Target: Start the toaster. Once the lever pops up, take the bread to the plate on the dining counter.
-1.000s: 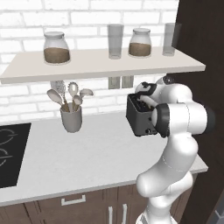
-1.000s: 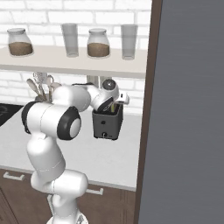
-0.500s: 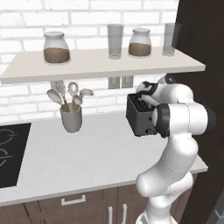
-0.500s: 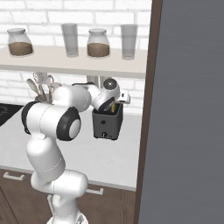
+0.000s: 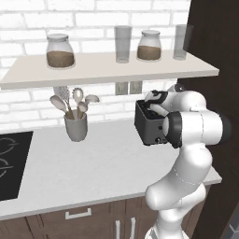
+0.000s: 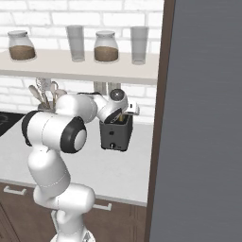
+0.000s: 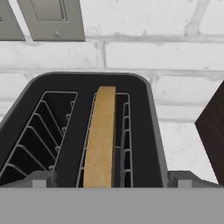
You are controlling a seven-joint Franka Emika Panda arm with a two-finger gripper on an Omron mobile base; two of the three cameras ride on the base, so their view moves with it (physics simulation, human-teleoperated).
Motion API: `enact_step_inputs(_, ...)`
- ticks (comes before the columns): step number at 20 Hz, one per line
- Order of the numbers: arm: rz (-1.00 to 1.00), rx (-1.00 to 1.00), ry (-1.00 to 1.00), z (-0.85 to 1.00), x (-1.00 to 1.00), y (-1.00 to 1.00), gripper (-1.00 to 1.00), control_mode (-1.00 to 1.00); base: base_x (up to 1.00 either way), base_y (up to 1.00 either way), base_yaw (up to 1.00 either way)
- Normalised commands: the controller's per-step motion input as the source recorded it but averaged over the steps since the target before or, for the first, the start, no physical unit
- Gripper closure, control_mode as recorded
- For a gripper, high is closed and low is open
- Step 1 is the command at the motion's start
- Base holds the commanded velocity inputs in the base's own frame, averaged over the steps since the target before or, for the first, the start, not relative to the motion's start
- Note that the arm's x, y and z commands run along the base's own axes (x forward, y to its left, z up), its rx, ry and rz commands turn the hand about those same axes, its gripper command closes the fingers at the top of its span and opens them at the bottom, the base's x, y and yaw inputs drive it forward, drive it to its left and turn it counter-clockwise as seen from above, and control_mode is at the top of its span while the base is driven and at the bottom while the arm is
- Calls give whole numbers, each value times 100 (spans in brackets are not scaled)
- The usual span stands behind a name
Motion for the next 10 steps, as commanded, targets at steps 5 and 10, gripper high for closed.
enact_step_inputs(5, 0, 0, -2, -1, 0, 0, -100, -100, 0, 0, 0)
enact_step_inputs(10, 0, 0, -4, 0, 0, 0, 100, -100, 0, 0, 0)
